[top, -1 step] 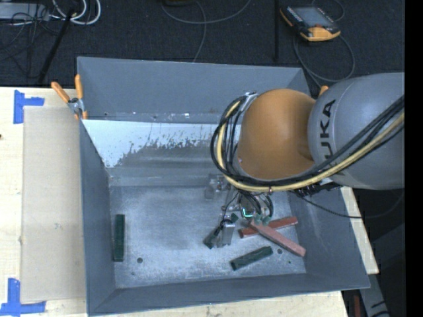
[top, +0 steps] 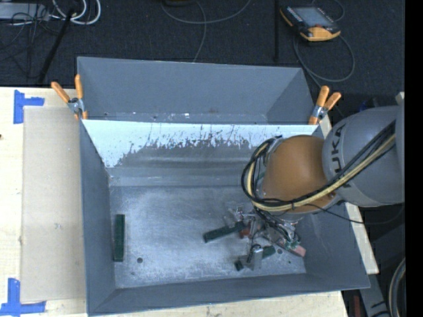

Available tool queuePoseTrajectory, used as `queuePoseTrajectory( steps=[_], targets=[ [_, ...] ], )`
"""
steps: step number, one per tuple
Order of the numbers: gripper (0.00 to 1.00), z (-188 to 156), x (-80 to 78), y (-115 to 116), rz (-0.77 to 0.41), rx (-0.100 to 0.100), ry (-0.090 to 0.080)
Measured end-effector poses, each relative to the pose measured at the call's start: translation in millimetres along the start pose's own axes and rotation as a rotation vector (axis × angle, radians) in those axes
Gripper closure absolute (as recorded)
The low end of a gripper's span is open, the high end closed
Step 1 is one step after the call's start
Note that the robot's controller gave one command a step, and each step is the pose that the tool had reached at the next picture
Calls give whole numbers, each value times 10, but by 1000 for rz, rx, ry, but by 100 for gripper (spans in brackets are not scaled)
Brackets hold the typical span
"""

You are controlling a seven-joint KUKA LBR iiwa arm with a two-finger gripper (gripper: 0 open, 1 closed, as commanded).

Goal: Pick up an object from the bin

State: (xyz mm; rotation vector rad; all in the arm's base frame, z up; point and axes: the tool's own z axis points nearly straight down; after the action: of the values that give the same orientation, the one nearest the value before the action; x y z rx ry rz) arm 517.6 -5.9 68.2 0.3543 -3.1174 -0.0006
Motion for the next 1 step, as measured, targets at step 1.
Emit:
queuePoseTrajectory(
  steps=[1],
  targets=[
    [0, -25, -543, 23, -78, 1, -9]
  ],
)
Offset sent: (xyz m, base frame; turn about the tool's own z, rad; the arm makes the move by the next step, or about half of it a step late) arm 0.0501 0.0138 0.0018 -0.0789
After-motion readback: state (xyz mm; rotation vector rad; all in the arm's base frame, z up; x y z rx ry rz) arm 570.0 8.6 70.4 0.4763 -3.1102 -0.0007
